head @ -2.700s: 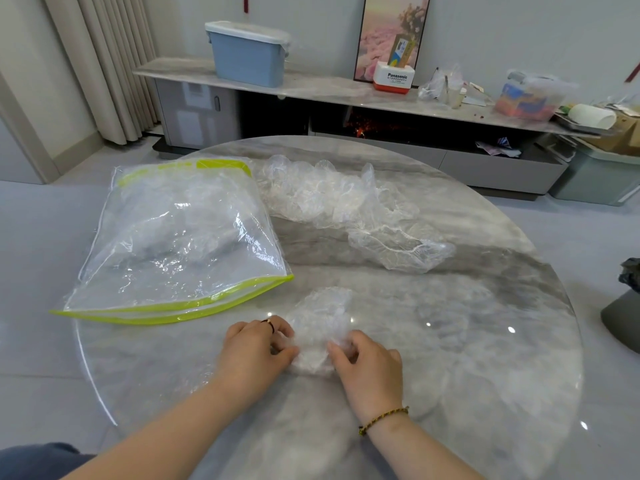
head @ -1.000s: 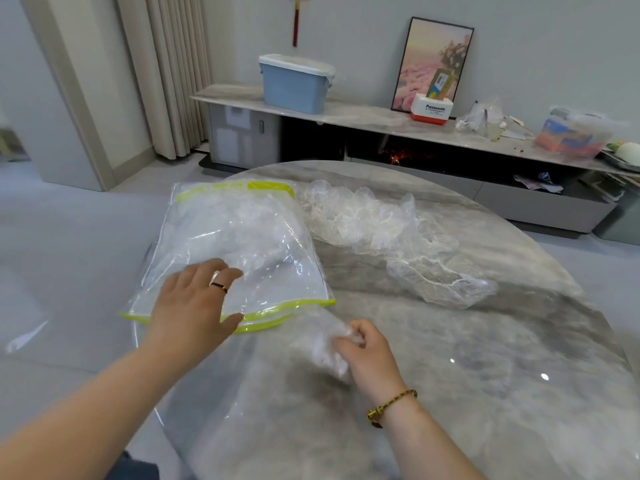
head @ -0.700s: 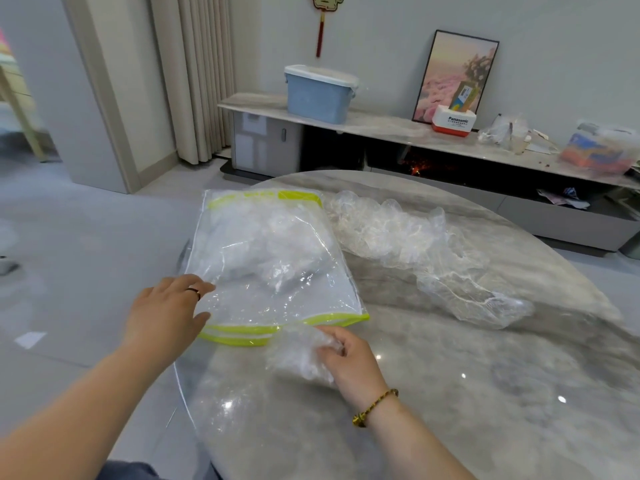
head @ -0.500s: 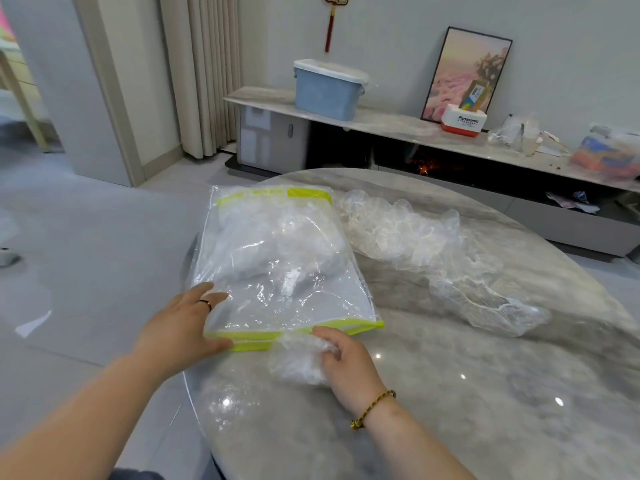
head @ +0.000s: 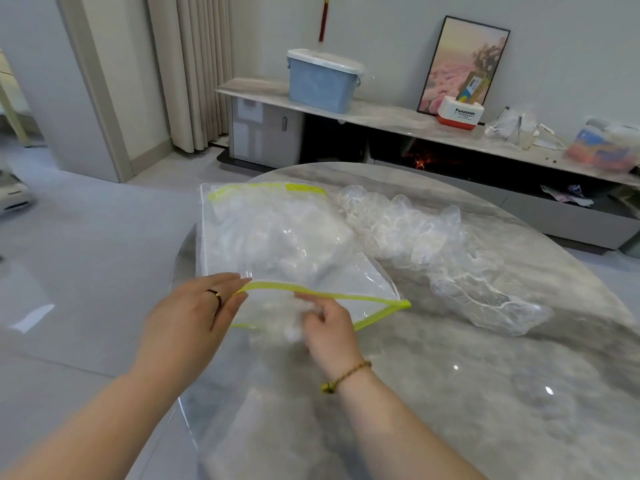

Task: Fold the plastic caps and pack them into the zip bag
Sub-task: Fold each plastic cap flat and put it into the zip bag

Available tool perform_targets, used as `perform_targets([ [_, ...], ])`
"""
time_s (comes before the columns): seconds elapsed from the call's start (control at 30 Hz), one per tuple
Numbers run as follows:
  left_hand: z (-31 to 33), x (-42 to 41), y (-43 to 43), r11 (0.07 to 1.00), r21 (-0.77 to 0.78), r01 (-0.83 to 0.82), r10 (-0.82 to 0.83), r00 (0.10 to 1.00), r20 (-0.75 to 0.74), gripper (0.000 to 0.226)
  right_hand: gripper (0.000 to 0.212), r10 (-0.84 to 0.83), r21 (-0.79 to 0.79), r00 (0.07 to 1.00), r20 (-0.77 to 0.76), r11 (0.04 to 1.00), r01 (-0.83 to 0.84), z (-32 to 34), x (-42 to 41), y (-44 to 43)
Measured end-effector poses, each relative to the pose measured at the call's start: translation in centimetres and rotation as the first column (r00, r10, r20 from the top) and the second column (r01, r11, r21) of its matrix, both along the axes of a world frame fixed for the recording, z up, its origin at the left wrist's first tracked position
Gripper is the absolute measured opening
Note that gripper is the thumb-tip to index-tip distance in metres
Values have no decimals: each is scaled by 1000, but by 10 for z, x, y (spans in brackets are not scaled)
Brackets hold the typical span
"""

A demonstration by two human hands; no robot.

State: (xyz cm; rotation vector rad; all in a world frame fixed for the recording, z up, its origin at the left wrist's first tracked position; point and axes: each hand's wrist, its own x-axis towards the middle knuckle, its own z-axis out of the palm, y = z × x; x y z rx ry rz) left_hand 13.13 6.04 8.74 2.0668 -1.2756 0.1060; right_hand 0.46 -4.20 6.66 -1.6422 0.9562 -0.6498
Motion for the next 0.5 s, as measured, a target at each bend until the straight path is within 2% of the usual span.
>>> perform_targets([
  [0.1, 7, -4, 2, 1000, -28, 11, -13, 999, -47, 71, 36, -99, 178, 988, 120, 981, 77, 24, 30, -21],
  [0.2, 4, -2, 3, 1000, -23, -7, 6, 997, -74, 56, 38, -223, 262, 963, 152, 948, 178, 40, 53, -50],
  [0.27, 3, 0, 3, 1000, -22, 3, -5, 998, -64, 54, 38, -312, 303, 919, 240, 924, 234, 44, 64, -71],
  [0.3, 2, 1, 2, 1000, -24, 10, -11, 998, -54, 56, 36, -354, 278, 900, 254, 918, 282, 42, 70, -81],
  [0.37, -3, 4, -1, 1000, -16, 20, -21, 998, -51, 63, 26, -412, 108, 898, 152, 911, 399, 39, 79, -96],
  [0.43, -7, 7, -6, 1000, 4, 27, -27, 998, -49, 66, 18, -459, -145, 887, -41, 882, 449, 31, 83, -108],
  [0.5, -10, 8, -11, 997, 37, 61, -61, 998, 17, 53, 26, -499, -356, 818, -284, 848, 393, 23, 82, -117],
])
